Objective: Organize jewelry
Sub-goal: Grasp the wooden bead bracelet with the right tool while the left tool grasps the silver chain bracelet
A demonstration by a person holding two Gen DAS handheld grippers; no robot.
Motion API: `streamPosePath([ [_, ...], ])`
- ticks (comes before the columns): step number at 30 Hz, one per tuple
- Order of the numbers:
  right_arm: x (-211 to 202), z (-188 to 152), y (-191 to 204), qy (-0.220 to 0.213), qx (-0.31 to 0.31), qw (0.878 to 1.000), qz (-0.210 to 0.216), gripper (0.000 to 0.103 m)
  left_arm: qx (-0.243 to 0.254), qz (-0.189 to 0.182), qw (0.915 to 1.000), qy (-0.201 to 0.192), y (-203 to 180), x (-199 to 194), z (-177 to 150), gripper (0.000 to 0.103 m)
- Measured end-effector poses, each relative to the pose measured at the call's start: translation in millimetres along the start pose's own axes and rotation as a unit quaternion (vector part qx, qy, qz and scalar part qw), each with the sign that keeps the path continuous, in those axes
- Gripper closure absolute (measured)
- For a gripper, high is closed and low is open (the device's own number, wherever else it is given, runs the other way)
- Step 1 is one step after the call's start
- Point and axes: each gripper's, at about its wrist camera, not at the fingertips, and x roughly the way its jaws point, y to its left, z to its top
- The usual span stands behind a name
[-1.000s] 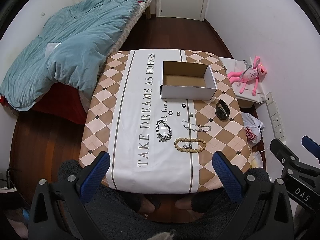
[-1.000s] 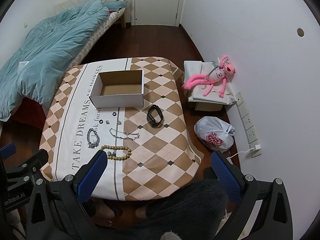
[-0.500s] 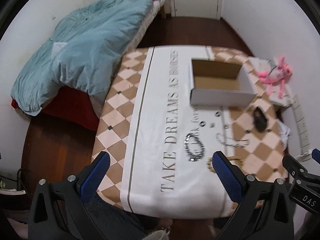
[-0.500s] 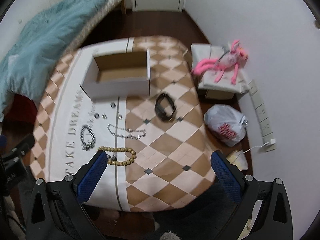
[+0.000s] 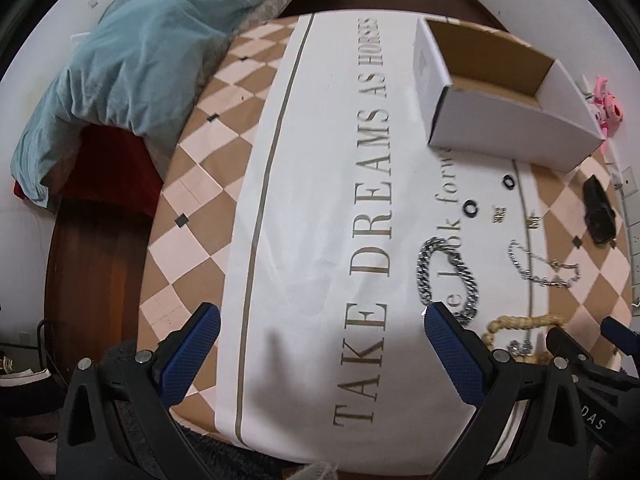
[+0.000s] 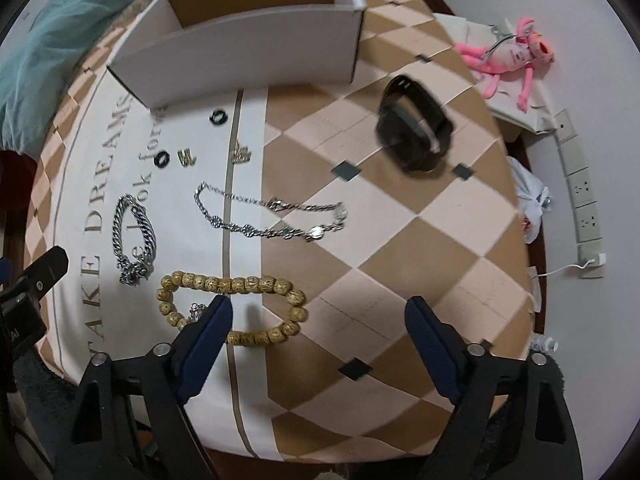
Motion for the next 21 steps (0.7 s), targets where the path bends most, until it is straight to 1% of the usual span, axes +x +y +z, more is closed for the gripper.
streamPosePath([
  [4,14.6,0.2,5.9,0.014,-0.006,1.0,0.0,0.023,0.003,-0.004,0.9999,0.015,-2.5,14.5,-1.9,0.0],
  [7,14.2,0.6,9.6,0.003,-0.015,1.0,0.0,0.027,0.005,-0.021,0.9994,0.028,-4.0,23.2,-1.8,0.0],
  [8,13.5,1.2,11.5,0.001,-0.018,1.0,0.0,0.029,0.005,-0.027,0.9991,0.031,-4.4,25.5,-1.4,0.0],
  [10,11.0,-0.4,15.2,-0.01,-0.03,1.0,0.002,0.041,0.007,-0.036,0.9987,0.034,-7.7,28.5,-1.2,0.0],
  [11,9.0,-1.4,16.7,-0.018,-0.036,0.999,0.003,0.055,0.008,-0.042,0.9985,0.035,-9.4,29.6,-0.9,0.0],
  [12,4.0,-3.6,24.2,-0.023,-0.04,0.999,0.003,0.074,0.01,-0.047,0.9983,0.035,-11.2,30.0,-0.9,0.0],
  [14,-1.2,-5.5,30.2,-0.028,-0.043,0.999,0.003,0.093,0.012,-0.057,0.9977,0.035,-13.9,31.9,0.7,0.001],
  [17,-4.6,-7.3,26.8,-0.031,-0.023,0.999,0.019,0.094,0.016,-0.068,0.997,0.033,-18.2,33.0,1.9,0.006],
  [19,-4.0,-9.7,16.8,-0.034,-0.008,0.999,0.022,0.094,0.019,-0.074,0.9965,0.035,-21.3,33.4,2.0,0.016],
  [21,-4.6,-11.6,6.1,-0.034,0.006,0.999,0.025,0.094,0.022,-0.079,0.9959,0.038,-24.9,34.8,3.3,0.019],
])
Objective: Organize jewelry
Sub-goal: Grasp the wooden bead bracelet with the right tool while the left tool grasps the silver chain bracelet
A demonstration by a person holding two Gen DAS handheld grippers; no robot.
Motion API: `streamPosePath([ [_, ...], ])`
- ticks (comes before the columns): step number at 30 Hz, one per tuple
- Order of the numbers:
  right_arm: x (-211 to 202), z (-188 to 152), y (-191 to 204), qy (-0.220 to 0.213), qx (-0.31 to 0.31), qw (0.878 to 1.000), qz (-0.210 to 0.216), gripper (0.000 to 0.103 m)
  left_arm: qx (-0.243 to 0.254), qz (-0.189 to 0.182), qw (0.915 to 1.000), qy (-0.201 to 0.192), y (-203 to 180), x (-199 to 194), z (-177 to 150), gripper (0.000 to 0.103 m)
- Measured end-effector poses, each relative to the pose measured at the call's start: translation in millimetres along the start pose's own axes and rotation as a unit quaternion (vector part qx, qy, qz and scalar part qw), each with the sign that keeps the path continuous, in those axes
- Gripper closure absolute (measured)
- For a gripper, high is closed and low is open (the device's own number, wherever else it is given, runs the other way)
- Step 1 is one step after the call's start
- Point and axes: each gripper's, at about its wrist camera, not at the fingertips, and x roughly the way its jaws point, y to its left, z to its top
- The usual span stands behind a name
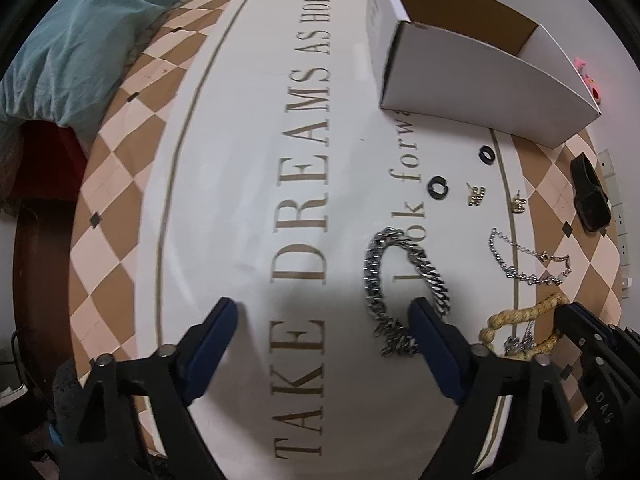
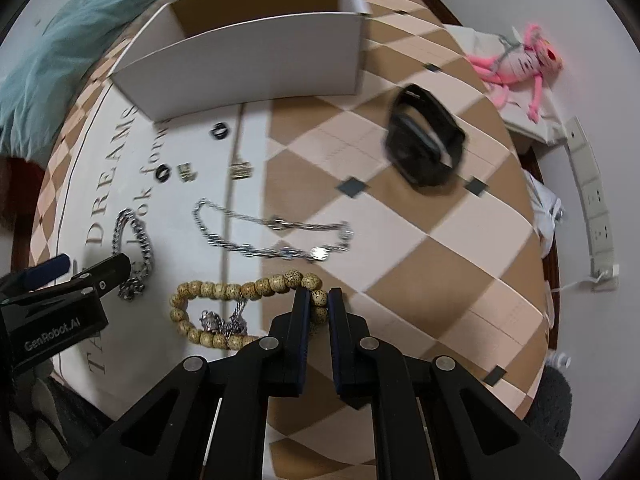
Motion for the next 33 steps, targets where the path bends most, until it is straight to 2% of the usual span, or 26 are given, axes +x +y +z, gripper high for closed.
streamPosePath([
  [3,-3.8,-3.8,-14.5,-0.003,0.019,1.0,0.003,0.094,0.01,-0.004,0.9999,-0.008,-4.8,-0.2,0.8,0.022],
  [5,-3.9,-5.8,-19.7,-0.001,0.026,1.0,0.004,0.094,0.02,-0.007,0.9996,-0.018,-10.4,-3.4,3.3,0.032],
  [6,-3.0,-6.4,-21.2,0.0,0.028,1.0,0.005,0.093,0.027,-0.008,0.9994,-0.022,-13.9,-4.8,3.0,0.041],
  [9,-4.5,-9.2,-18.0,0.0,0.025,1.0,0.003,0.093,0.046,-0.011,0.9984,-0.03,-25.0,-10.7,5.9,0.081],
  [12,-4.4,-7.2,-16.8,0.001,0.022,1.0,0.0,0.093,0.055,-0.012,0.998,-0.03,-32.6,-8.1,13.6,0.097],
  [17,2.2,0.2,-29.1,-0.001,0.02,1.0,-0.002,0.093,0.049,-0.013,0.9982,-0.033,-34.3,-10.1,12.8,0.098],
  [21,-0.1,-1.4,-35.3,-0.009,0.036,0.999,0.012,0.094,0.036,-0.019,0.9983,-0.041,-27.1,-13.1,10.3,0.098],
  [28,-17.1,-1.7,-38.8,-0.035,0.049,0.997,0.041,0.094,0.017,-0.042,0.9972,-0.06,-13.5,-41.5,-2.3,0.098],
  [33,-32.3,1.7,-36.1,-0.05,0.053,0.996,0.06,0.094,0.004,-0.075,0.9954,-0.059,-6.8,-56.2,-12.7,0.098],
])
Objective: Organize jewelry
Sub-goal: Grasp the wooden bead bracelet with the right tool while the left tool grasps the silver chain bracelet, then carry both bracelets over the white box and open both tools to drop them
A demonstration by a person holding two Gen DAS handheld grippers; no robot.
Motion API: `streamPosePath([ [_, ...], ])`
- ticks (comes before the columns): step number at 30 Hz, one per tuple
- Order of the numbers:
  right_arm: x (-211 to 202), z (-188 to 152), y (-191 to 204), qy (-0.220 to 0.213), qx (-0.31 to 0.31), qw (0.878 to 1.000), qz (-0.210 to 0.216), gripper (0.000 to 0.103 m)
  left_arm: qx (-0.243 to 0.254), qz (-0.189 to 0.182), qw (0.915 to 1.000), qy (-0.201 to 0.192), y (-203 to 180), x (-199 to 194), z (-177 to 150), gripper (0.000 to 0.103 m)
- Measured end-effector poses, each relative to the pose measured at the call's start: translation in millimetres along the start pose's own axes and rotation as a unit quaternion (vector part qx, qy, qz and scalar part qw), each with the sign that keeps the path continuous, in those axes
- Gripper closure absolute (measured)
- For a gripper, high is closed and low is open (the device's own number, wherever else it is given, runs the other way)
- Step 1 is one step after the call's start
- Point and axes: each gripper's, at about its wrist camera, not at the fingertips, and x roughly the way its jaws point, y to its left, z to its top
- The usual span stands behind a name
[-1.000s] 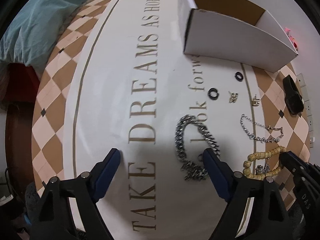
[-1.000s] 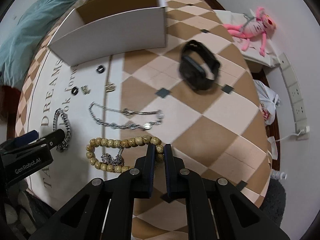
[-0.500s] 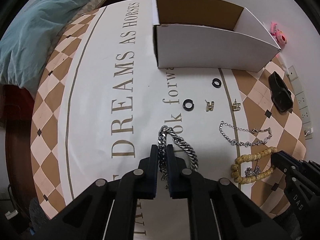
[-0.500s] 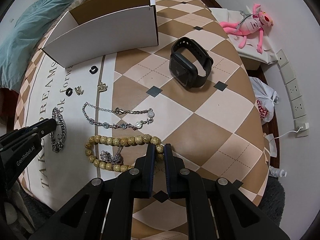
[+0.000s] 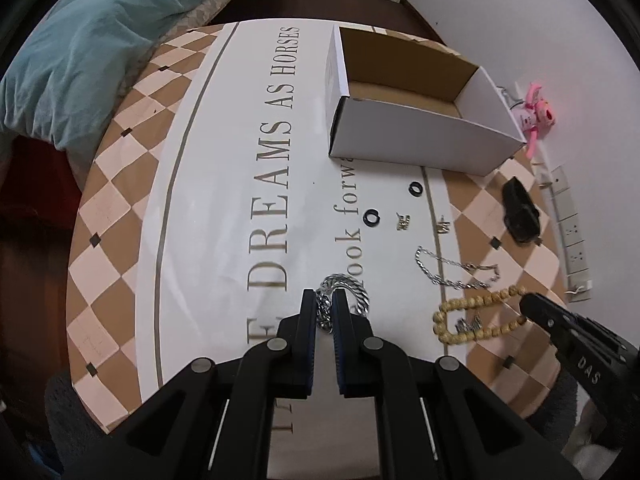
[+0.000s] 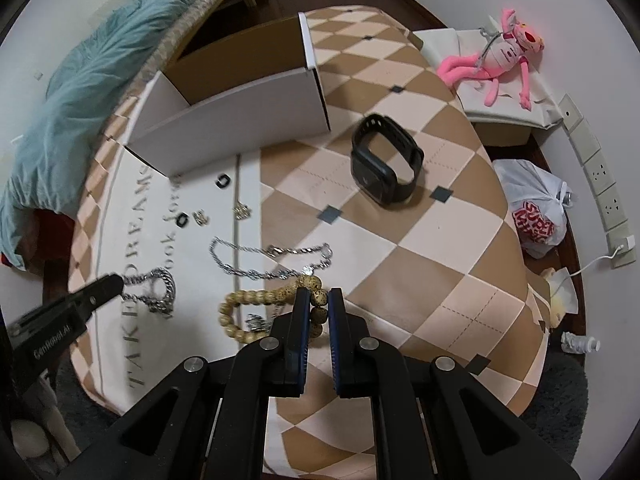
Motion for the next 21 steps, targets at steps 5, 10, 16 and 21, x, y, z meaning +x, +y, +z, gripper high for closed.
streamPosePath([
  [5,-12.3,3.7,2.0,-0.013,0.005,1.0,0.017,0.094,-0.014,-0.009,0.9998,-0.01,4.9,-12.6,0.1,0.098],
  [10,-22.5,7.5,5.8,-0.022,-0.001,0.999,0.029,0.094,-0.016,-0.015,0.9994,-0.029,6.7,-26.5,7.6,0.098],
  [16,-39.6,15.5,13.3,-0.041,-0.007,0.998,0.046,0.094,-0.014,-0.032,0.998,-0.052,2.6,-49.1,18.4,0.098],
  [21,-60.1,30.0,20.2,-0.062,-0.019,0.996,0.061,0.094,-0.012,-0.049,0.9963,-0.07,-1.5,-67.7,32.5,0.098],
])
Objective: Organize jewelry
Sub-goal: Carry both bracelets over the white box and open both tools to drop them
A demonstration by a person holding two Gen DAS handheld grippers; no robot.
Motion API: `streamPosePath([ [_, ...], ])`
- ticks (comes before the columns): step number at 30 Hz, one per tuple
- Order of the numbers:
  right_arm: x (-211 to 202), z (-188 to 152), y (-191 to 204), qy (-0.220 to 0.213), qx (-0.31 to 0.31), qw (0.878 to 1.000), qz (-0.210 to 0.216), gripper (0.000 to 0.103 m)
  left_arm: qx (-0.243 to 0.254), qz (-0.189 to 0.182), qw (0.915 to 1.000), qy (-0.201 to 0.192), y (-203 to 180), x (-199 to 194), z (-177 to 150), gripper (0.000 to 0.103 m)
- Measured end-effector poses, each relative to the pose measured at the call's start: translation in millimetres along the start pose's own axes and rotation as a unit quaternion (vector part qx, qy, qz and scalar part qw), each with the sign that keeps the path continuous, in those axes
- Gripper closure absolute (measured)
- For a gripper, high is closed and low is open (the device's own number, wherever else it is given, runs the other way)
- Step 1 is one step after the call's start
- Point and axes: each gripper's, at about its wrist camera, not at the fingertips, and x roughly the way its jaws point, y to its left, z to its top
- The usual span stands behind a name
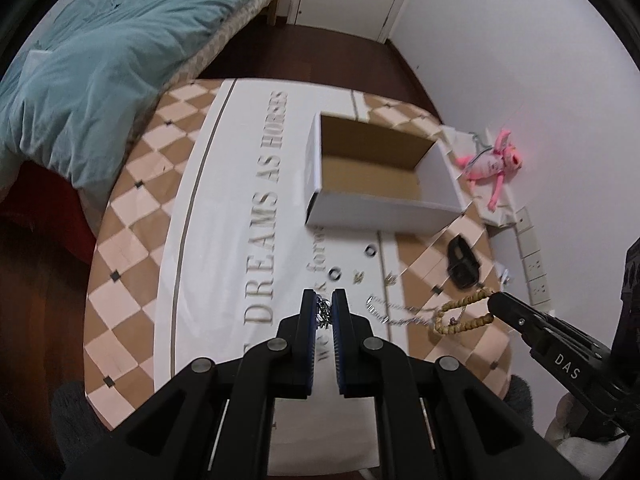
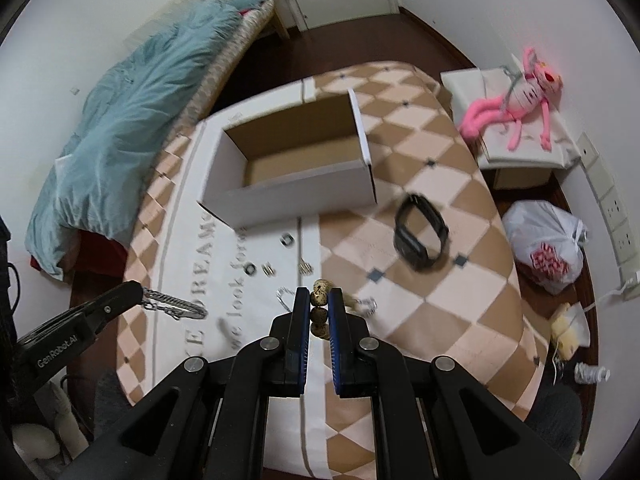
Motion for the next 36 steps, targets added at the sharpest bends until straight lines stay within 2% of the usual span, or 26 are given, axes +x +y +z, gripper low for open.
streamPosePath([
  [7,-31.7,55.5,19.7,-0.04,-0.03,0.998,0.032,0.094,0.022,-0.018,0.9988,-0.039,-18.0,-18.3,52.1,0.098],
  [12,-30.7,109.5,37.6,-0.06,-0.056,0.996,0.035,0.094,0.04,-0.017,0.9978,-0.05,-28.0,-8.0,96.7,0.098],
  [19,25.9,165.4,44.0,-0.01,-0.06,0.998,0.033,0.094,0.042,-0.026,0.9988,-0.007,-25.5,41.9,140.7,0.098],
  [26,88.6,182.4,36.1,0.047,-0.067,0.997,0.015,0.094,0.011,-0.043,0.9981,0.042,-19.7,96.6,161.6,0.098],
  [28,103.0,185.1,32.3,0.067,-0.065,0.995,0.019,0.094,0.004,-0.035,0.9984,0.045,-19.6,104.2,163.9,0.097],
  [31,118.0,186.4,24.3,0.091,-0.059,0.994,0.012,0.09,0.002,-0.01,0.9985,0.054,-19.9,113.9,168.1,0.096],
  [32,119.6,186.4,22.7,0.094,-0.061,0.994,0.006,0.08,0.003,0.001,0.9983,0.058,-19.3,115.6,169.0,0.094],
  [33,120.0,186.2,21.5,0.094,-0.062,0.994,-0.001,0.062,0.006,0.015,0.9983,0.056,-18.4,115.9,169.6,0.086],
  [34,119.3,185.5,20.2,0.093,-0.065,0.993,-0.009,0.053,0.011,0.028,0.9983,0.05,-17.8,114.4,168.9,0.066],
  [35,117.1,184.3,19.8,0.091,-0.069,0.993,-0.016,0.04,0.017,0.04,0.9983,0.039,-17.2,111.7,167.8,0.053],
  [36,115.4,184.0,20.2,0.088,-0.073,0.993,-0.022,0.034,0.021,0.053,0.9979,0.03,-16.3,108.8,165.9,0.026],
])
